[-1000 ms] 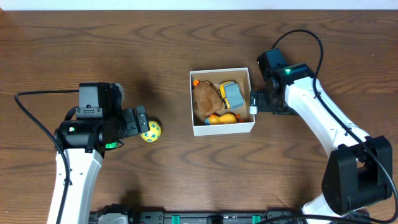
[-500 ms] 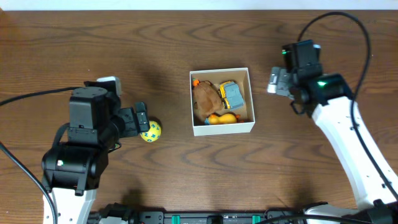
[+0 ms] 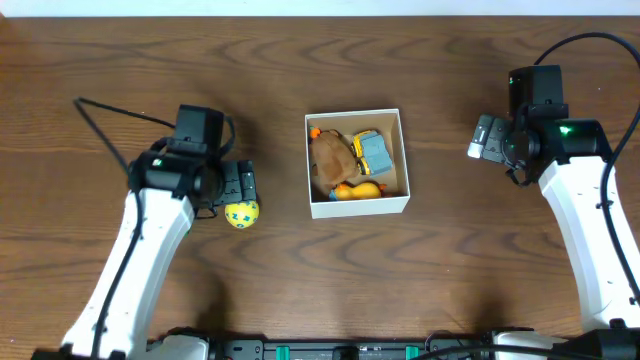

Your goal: Pack container

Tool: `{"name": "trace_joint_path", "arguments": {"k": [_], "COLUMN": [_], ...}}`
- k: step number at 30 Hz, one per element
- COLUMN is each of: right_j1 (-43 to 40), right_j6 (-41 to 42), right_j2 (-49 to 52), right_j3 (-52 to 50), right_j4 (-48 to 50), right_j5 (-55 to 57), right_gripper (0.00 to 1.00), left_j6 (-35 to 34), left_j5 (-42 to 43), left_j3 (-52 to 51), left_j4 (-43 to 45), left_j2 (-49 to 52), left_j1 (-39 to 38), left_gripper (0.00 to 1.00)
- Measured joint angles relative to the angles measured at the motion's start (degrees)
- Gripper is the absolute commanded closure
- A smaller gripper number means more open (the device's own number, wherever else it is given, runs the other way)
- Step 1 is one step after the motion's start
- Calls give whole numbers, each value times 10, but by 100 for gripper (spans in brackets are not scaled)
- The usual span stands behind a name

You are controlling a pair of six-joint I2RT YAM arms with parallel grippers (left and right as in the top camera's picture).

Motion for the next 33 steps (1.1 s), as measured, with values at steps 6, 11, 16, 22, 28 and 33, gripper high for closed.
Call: {"name": "trace_joint_path", "arguments": {"k": [6,11,16,22,28,33], "right_j1": [-25,-42,-43,-43,-43,-43], "right_j6": [-9,-18,-25,-28,-28,-28], "right_j2": [0,0,0,0,0,0], "right_j3": [0,0,0,0,0,0], "right_j4": [1,3,4,7,7,7], "right_j5": [-16,-33,-40,-44,-45,-45], "right_gripper": [1,1,1,1,2,2], "left_j6": [5,10,16,22,28,29], "left_j5": [4,5,8,31,41,44], "left_j3": [-1,-5,-5,-7,-12,-13], "left_j4": [11,27,41,50,51,51], "left_j2": [73,114,137,174,218,237], "left_j1": [0,0,0,0,0,0], "left_gripper": [2,2,2,2,1,18]}}
